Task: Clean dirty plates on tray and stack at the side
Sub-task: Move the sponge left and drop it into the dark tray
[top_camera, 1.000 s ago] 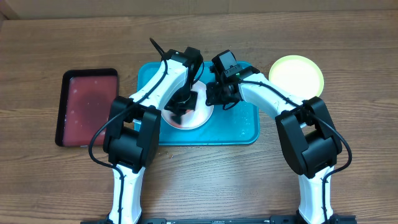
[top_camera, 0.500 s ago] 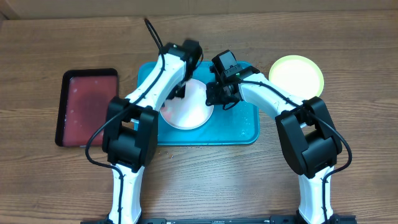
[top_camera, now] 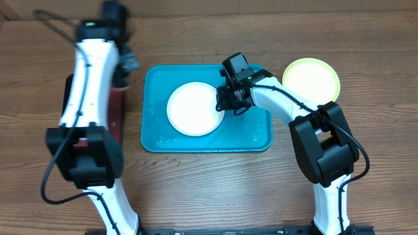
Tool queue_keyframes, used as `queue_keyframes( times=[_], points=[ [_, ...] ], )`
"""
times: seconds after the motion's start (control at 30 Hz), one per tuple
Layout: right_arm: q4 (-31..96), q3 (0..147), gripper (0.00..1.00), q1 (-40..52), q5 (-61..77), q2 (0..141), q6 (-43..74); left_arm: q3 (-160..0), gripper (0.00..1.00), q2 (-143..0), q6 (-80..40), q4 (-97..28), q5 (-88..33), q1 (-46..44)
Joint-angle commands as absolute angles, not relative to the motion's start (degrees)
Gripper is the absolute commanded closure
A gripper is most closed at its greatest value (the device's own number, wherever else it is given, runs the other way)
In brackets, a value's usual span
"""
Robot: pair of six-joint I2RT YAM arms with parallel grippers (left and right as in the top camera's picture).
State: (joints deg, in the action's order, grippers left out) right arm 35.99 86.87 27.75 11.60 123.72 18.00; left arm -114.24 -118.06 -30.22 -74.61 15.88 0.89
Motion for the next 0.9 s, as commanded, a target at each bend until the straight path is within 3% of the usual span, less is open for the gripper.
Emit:
queue_keyframes(
  times=[0.0, 0.5, 0.63, 0.87],
  points=[
    [36.0, 85.8, 0.96, 27.6, 8.6, 125.6, 18.0, -110.8, 0.96, -120.6, -31.9, -74.0, 10.3, 7.2],
    [36.2, 85.8, 0.96, 27.6, 8.6, 125.6, 18.0, -108.3, 0.91, -128.9, -31.9, -72.8, 8.7, 18.0],
    [36.2, 85.8, 0.96, 27.6, 8.6, 125.6, 18.0, -108.3, 0.74, -128.9, -31.9, -72.7, 7.2, 18.5],
    [36.3, 85.8, 0.96, 27.6, 8.6, 125.6, 18.0, -109.0, 0.72, -128.8, -29.5, -73.5, 3.2, 18.3]
  ],
)
